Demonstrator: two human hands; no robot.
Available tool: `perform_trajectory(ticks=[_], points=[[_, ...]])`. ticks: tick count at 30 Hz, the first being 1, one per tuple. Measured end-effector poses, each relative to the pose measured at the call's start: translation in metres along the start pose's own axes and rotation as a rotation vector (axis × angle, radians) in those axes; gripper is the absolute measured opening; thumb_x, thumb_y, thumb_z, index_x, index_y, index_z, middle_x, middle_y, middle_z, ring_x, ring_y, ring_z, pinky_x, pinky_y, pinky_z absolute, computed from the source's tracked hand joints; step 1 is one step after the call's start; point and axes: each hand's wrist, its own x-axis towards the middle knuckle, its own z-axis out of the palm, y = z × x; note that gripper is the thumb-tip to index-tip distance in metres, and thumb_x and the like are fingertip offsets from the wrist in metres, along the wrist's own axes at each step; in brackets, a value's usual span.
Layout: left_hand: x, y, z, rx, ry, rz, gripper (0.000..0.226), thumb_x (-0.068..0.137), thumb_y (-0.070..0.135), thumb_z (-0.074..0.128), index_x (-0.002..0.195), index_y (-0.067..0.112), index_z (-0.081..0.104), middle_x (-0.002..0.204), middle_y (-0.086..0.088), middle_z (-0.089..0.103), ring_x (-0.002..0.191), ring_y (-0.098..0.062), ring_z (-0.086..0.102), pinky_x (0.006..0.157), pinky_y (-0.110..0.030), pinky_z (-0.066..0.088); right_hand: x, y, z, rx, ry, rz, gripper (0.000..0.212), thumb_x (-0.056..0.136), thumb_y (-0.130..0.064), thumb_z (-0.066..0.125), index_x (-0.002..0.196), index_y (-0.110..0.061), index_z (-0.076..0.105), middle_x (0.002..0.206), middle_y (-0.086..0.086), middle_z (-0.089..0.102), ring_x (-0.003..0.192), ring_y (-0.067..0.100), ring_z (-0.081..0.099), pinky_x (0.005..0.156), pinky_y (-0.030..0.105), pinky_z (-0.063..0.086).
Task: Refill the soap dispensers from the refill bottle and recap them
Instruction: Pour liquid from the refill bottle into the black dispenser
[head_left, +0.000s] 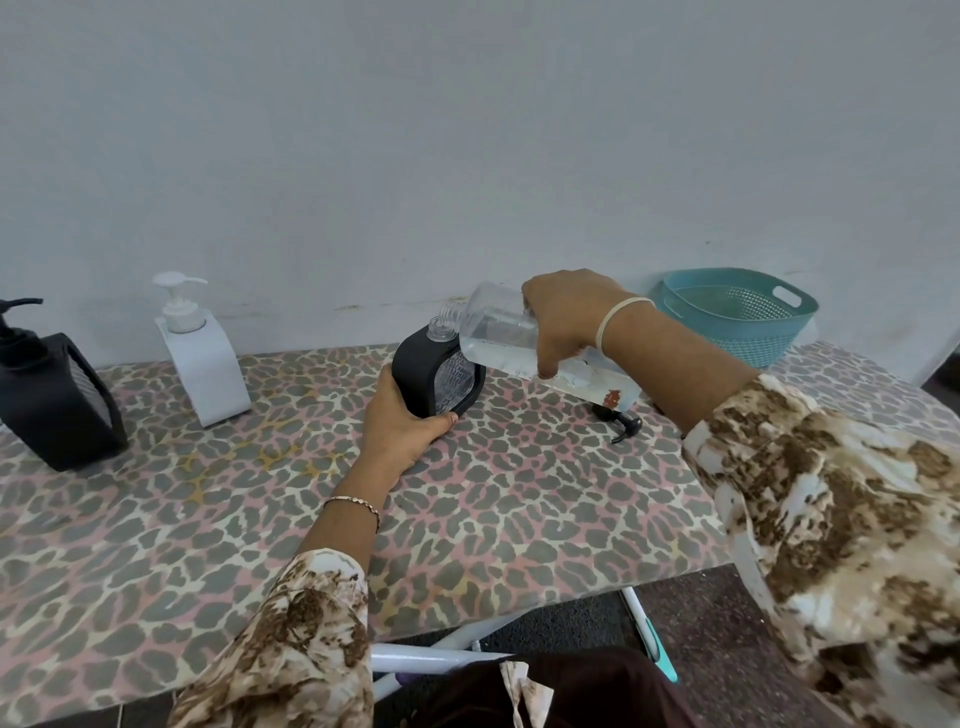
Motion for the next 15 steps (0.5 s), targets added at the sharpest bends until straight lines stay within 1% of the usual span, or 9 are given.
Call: perform_trajectory(ticks=[4,9,12,15], points=[[0.0008,-0.001,0.0005,0.003,0.006,-0.013,0.09,0.061,0.01,0.089,0.137,0.02,0.04,0.131,0.001,0.056,0.121,-0.018,0.052,0.103,-0.031,0.042,0.0004,0.0004,0.0004,0.008,-0.001,0.007,0.065,0.066,-0.03,0.085,0.118,-0.013,0.051,0.11,0.005,0.062,0.1,0.028,0.06,0.078,0.035,0.049],[0.0008,0.0015,0.0,0.014,0.002,-0.023,0.09,0.063,0.009,0.088,0.137,0.018,0.039,0.133,-0.001,0.055,0.124,-0.019,0.051,0.103,-0.03,0.04,0.0006,0.0002,0.0,0.005,-0.006,0.009,0.064,0.065,-0.03,0.085,0.118,-0.013,0.052,0.11,0.005,0.063,0.1,0.029,0.06,0.084,0.037,0.052],[0.0006,0.0016,0.0001,0.013,0.007,-0.024,0.09,0.062,0.01,0.089,0.137,0.018,0.04,0.132,-0.001,0.055,0.123,-0.019,0.051,0.101,-0.028,0.04,0.0002,0.0005,-0.0004,0.004,-0.005,0.003,0.065,0.066,-0.031,0.085,0.118,-0.013,0.051,0.11,0.005,0.062,0.101,0.029,0.06,0.084,0.038,0.052],[0.0006,0.0008,0.0,0.016,0.007,-0.02,0.091,0.061,0.011,0.089,0.138,0.019,0.039,0.133,-0.001,0.055,0.123,-0.019,0.051,0.102,-0.03,0.04,-0.0002,0.0001,-0.0005,0.004,-0.007,0.002,0.065,0.065,-0.03,0.085,0.118,-0.013,0.051,0.11,0.006,0.062,0.101,0.029,0.06,0.085,0.039,0.052]])
